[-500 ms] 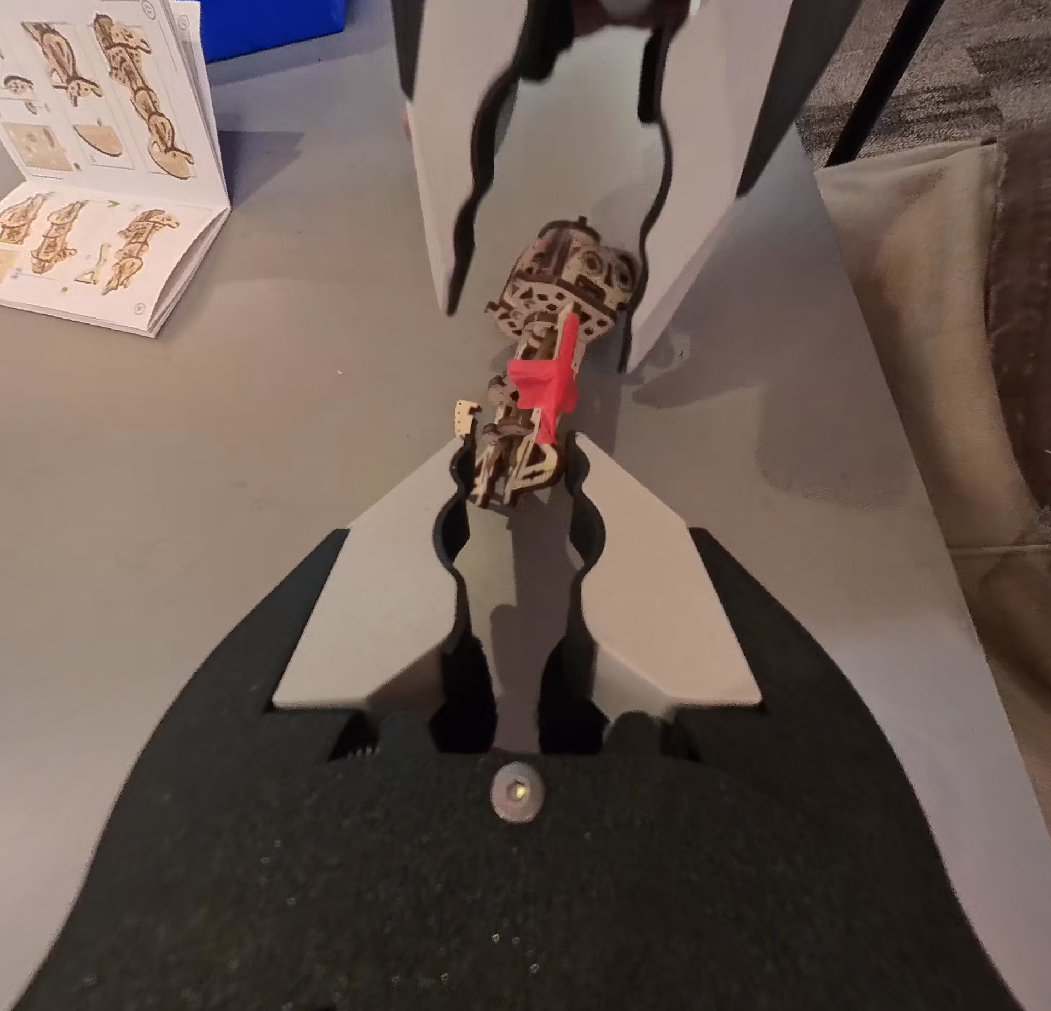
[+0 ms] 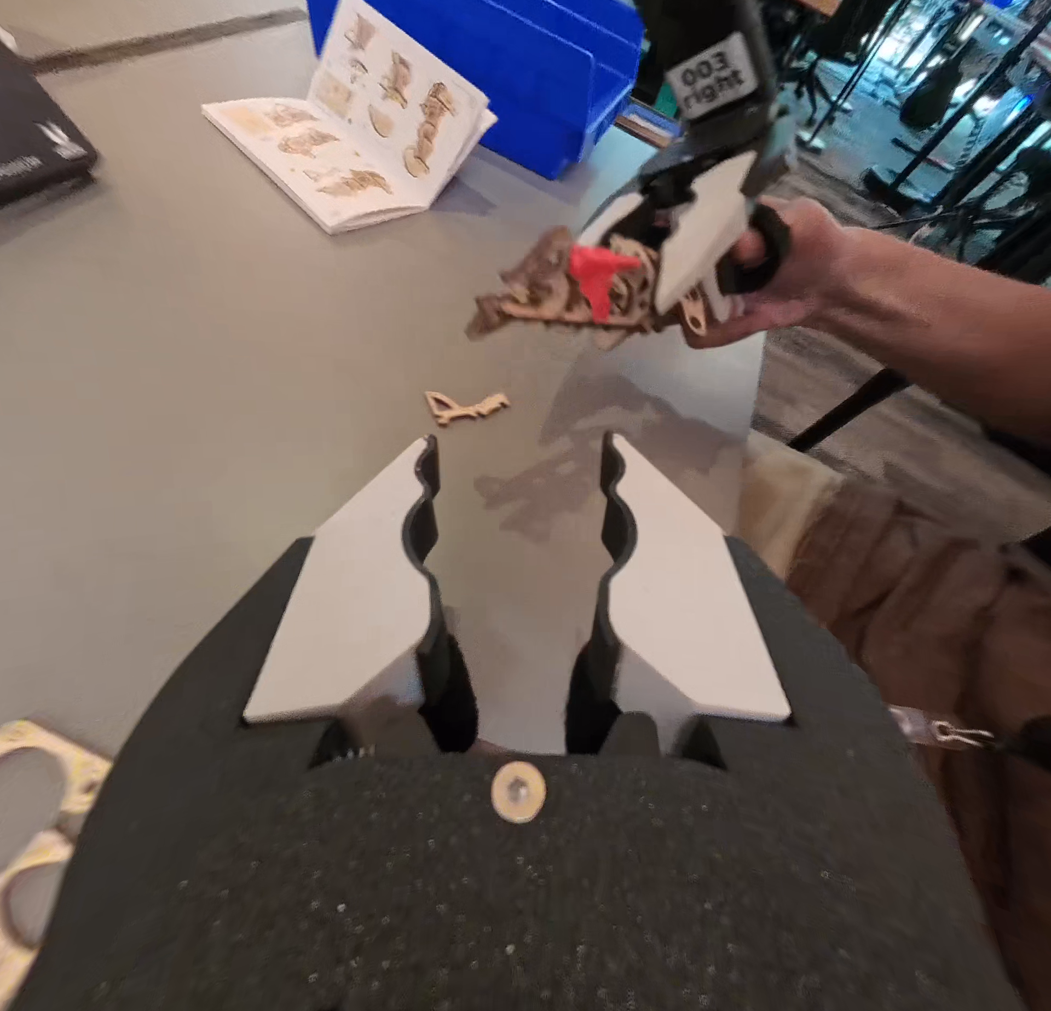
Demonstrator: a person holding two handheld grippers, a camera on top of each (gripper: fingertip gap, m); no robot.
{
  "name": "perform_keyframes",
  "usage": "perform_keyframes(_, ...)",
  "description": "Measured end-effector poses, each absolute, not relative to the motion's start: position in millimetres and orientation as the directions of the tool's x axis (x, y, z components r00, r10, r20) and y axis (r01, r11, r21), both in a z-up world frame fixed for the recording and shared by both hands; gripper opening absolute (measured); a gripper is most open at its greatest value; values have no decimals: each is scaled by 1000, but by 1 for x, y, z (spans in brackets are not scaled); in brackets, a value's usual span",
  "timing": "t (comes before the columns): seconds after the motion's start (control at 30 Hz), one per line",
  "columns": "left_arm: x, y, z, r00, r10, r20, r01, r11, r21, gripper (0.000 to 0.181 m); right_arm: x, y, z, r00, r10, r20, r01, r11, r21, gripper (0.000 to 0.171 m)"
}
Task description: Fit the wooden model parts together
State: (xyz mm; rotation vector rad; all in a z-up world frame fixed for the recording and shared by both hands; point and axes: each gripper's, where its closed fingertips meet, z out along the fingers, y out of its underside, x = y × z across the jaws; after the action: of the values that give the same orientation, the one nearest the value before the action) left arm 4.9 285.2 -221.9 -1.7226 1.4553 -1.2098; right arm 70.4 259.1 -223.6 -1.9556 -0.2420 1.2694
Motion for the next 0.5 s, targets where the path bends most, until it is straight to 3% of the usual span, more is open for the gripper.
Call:
perform_keyframes(0.1,15,248,-222,-53,-918,394,-466,-326,-823,67,73,261,-187,215,546,-810,-465,-672,-576,54)
perform_keyframes(0.17,33,233,-198,-93,-881,463,-345,-408,-845,72,72,259,-157,-23,571,-821,-590,-670,-450,53)
perform_keyframes(0.3,54,244,-152,-106,-861,497,-84,-491,-867,90,54,252,-133,-378,521,-765,-628,-752,-202,51)
perform_keyframes(0.4,49,250,-134,-161,-835,527,-23,-530,-848,81,38,245,-127,-534,464,-707,-581,-809,-92,51)
perform_keyframes(0.5,42,242,-133,-244,-781,575,-69,-577,-814,65,17,239,-128,-596,419,-685,-532,-845,-54,51)
